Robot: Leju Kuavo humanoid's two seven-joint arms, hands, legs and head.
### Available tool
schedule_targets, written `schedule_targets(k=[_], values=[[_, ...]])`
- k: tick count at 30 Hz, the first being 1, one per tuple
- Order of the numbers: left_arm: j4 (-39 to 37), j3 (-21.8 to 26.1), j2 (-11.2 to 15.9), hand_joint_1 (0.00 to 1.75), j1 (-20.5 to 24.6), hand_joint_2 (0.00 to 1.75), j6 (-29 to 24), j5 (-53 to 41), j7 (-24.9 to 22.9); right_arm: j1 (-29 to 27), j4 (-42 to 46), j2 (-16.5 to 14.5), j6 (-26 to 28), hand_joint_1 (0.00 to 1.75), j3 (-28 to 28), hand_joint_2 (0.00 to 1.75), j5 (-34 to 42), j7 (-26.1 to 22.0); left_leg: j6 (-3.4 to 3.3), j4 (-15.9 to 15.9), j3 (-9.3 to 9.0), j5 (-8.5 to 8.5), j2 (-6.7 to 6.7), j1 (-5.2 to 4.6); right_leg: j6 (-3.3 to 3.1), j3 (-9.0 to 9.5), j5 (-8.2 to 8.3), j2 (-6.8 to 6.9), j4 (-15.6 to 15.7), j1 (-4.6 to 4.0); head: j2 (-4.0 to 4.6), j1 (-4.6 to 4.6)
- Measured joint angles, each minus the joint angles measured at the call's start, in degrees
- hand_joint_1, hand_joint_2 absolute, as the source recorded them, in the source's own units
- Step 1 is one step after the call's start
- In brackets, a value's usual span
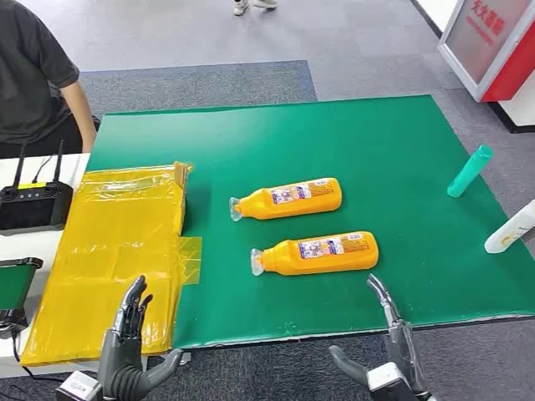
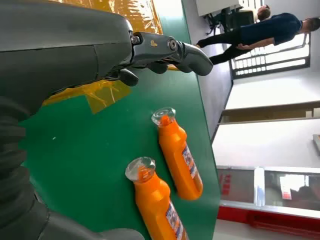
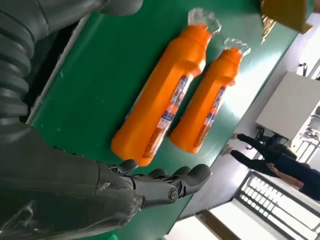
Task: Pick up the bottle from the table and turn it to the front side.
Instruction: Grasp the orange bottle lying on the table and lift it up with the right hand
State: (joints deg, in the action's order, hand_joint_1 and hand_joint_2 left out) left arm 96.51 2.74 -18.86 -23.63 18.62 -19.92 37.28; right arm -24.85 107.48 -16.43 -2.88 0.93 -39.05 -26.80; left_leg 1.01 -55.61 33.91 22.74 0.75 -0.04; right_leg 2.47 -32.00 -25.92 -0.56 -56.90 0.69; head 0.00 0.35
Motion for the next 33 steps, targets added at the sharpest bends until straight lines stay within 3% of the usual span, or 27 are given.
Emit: schedule_targets(k=[8,16,26,33], values=[[-2.0,0.9,0.4,0.0,0.8,1.75,1.3,0.1,1.4,2.9,0.1,3.8,2.6,0.0,-0.3,1.75,-4.1,6.4,0.0,0.0,0.0,-0.03,0.0,0.0,0.02,0.26,0.03,0.0,0.0,0.0,0.0,-0.01],[-4.0,3.0,2.1,0.0,2.7,1.75,1.9,2.9,1.5,8.3,-3.0,8.8,4.9,0.0,-4.0,1.75,-9.6,15.5,-0.01,0.0,0.0,-0.08,0.0,0.0,0.04,0.3,0.05,0.0,0.0,-0.01,0.0,0.01],[-6.9,3.9,3.9,0.0,3.9,1.75,1.8,2.4,1.5,11.9,-6.4,12.1,4.8,0.0,-6.3,1.75,-11.4,18.7,-0.02,0.0,0.03,-0.07,0.0,-0.01,0.04,0.29,0.06,0.01,0.0,0.0,0.0,-0.01],[-13.1,5.0,4.6,0.0,5.8,1.75,2.6,-1.8,1.5,18.3,-12.6,16.4,1.9,0.0,-8.4,1.75,-13.7,22.4,-0.04,0.0,0.03,-0.13,0.0,-0.01,0.07,0.29,0.14,0.0,0.0,0.0,0.0,0.0]])
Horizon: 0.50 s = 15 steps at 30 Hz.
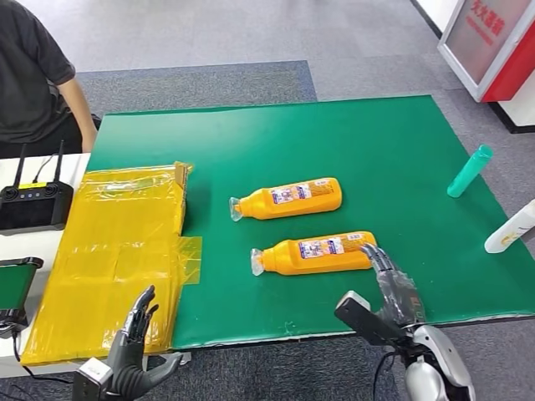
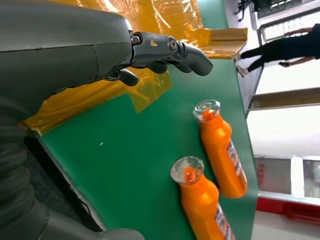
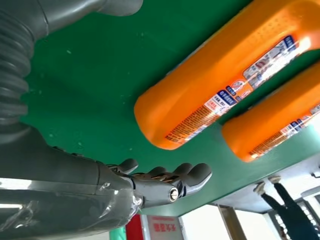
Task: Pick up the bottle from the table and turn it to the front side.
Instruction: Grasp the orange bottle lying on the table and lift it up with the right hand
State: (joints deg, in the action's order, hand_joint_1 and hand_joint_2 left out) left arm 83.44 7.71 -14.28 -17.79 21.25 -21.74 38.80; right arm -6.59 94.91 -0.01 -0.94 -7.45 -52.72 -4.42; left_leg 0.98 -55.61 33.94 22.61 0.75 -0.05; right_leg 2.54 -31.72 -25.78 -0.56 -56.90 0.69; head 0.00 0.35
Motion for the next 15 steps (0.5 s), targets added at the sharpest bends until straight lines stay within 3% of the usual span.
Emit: schedule_targets(k=[10,15], values=[[-2.3,0.1,0.6,0.0,0.8,1.75,-0.5,0.0,0.0,3.4,-3.5,1.9,-0.7,0.0,-1.2,1.75,-0.5,0.7,-0.01,0.0,0.01,-0.02,0.0,0.0,0.0,-0.01,0.02,0.0,0.0,0.0,0.0,-0.02],[-4.2,0.0,1.3,0.0,1.8,1.75,-1.1,0.6,0.0,7.8,-7.9,3.7,-2.2,0.0,-3.2,1.75,-1.3,2.7,-0.01,0.0,0.03,-0.02,0.0,0.0,0.0,-0.02,0.02,0.0,0.0,0.0,0.0,0.0]])
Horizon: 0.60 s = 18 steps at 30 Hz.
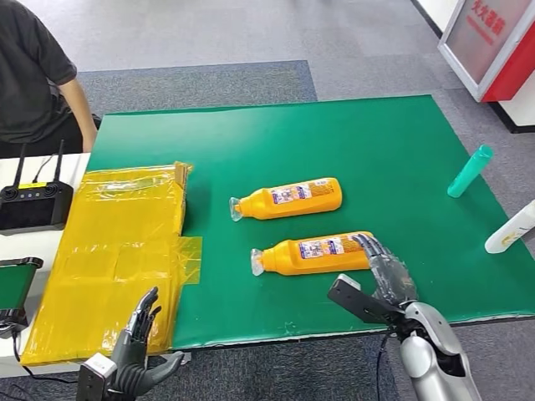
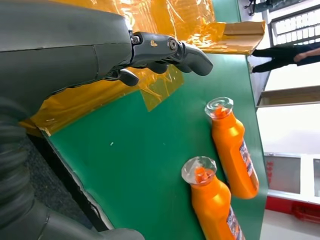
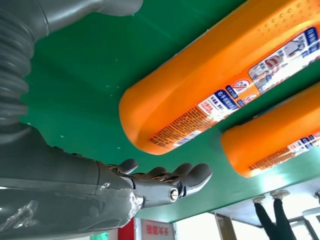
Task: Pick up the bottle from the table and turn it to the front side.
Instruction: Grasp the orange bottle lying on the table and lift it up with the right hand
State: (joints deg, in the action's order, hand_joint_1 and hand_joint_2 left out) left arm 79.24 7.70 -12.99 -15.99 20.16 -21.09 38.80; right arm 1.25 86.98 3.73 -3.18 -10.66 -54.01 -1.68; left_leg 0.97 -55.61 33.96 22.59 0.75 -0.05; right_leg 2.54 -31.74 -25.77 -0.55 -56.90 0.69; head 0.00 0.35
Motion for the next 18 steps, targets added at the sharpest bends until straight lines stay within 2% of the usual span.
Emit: schedule_targets(k=[18], values=[[-3.0,-3.6,2.7,0.0,1.5,1.75,-3.4,2.7,0.0,11.5,-11.6,3.1,-2.8,0.0,-5.1,1.75,-1.3,2.7,0.01,0.0,0.01,-0.05,0.0,0.0,0.0,-0.01,0.05,0.0,0.0,0.0,0.0,0.0]])
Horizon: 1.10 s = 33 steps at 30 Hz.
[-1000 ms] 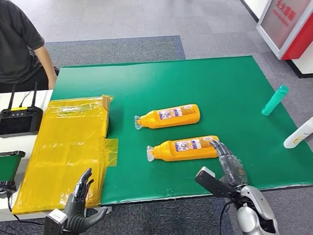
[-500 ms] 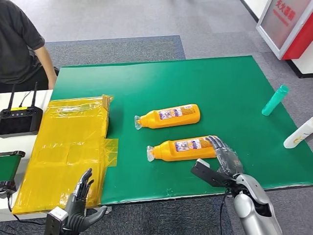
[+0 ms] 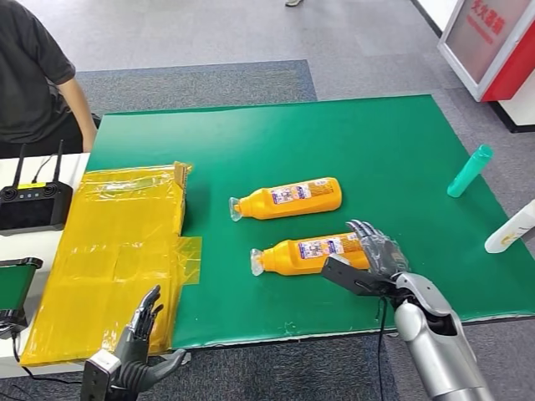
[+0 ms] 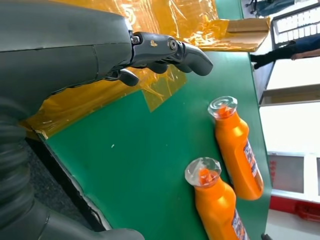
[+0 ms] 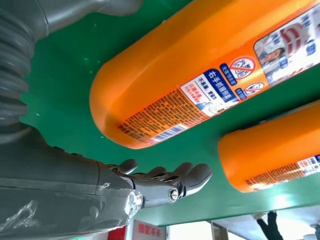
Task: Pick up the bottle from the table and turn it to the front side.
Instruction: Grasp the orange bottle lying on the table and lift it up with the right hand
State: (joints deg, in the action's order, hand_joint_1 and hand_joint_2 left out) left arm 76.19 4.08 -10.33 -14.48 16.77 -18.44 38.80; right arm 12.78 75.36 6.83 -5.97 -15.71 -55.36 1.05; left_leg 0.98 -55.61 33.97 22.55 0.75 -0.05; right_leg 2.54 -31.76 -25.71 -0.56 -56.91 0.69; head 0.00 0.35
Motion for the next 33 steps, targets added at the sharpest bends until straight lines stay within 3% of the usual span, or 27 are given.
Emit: schedule_targets(k=[16,19,20,23,24,33], values=[[-1.6,-2.3,1.3,0.0,0.9,1.75,-1.0,1.9,0.0,6.0,-9.6,0.7,-1.8,0.0,-3.0,1.75,-0.9,1.0,-0.02,0.0,0.03,-0.05,0.0,0.0,0.01,-0.01,0.04,0.0,0.0,0.0,0.0,-0.01],[-0.8,-3.9,1.6,0.0,2.1,1.75,-2.7,5.9,0.0,9.8,-10.5,1.8,-5.2,0.0,-4.7,1.75,-1.2,2.7,-0.07,0.0,0.19,-0.23,0.0,-0.02,0.06,-0.17,0.19,0.0,0.0,0.02,0.0,0.0],[-0.7,-4.5,1.7,0.0,2.8,1.75,-3.2,6.7,0.0,11.4,-10.8,2.2,-6.9,0.13,-5.2,1.75,-1.2,3.2,-0.1,0.0,0.23,-0.28,0.01,-0.02,0.09,-0.19,0.23,0.01,0.0,0.02,0.0,0.0],[-0.7,-6.2,2.1,0.0,4.0,1.75,-3.9,7.7,0.0,15.2,-12.3,3.2,-9.5,1.43,-6.6,1.75,-1.4,3.8,-0.1,0.0,0.22,-0.35,0.01,-0.02,0.09,-0.19,0.32,0.01,0.0,0.02,0.0,0.0],[-0.7,-6.6,2.2,0.0,4.2,1.75,-4.1,7.9,0.0,15.9,-12.9,3.5,-9.8,1.74,-6.9,1.75,-1.4,3.6,-0.09,0.0,0.23,-0.37,0.01,-0.02,0.09,-0.19,0.35,0.01,0.0,0.02,0.0,0.0],[-0.5,-8.4,3.4,0.0,4.4,1.75,-5.4,8.8,0.0,16.9,-14.5,4.8,-6.7,1.75,-8.7,1.75,-0.4,2.6,-0.08,0.0,0.22,-0.37,0.0,-0.02,0.1,-0.21,0.37,-0.01,0.0,0.03,0.0,-0.01]])
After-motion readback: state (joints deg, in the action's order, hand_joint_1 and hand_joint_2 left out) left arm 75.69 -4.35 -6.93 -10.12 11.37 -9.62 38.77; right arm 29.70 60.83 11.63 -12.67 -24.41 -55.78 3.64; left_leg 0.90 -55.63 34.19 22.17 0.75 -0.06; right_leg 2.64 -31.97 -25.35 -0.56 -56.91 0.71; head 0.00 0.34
